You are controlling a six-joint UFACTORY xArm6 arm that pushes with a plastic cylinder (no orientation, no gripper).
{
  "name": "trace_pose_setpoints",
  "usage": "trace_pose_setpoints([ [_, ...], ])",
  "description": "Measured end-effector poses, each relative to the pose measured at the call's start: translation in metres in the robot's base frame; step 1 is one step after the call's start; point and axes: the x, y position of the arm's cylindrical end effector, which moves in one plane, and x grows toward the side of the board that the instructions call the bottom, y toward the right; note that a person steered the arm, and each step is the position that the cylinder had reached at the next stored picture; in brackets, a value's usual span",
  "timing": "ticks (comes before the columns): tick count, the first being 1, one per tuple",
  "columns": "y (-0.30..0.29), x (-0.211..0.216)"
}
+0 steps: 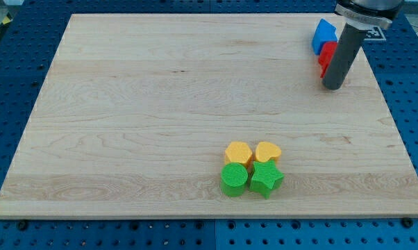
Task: Point your arm at the yellow hexagon
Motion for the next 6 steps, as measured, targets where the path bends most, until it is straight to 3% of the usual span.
trace_pose_setpoints([
  [2, -0.003, 0.053],
  [4, -0.086, 0.065],
  [6, -0.199, 0.112],
])
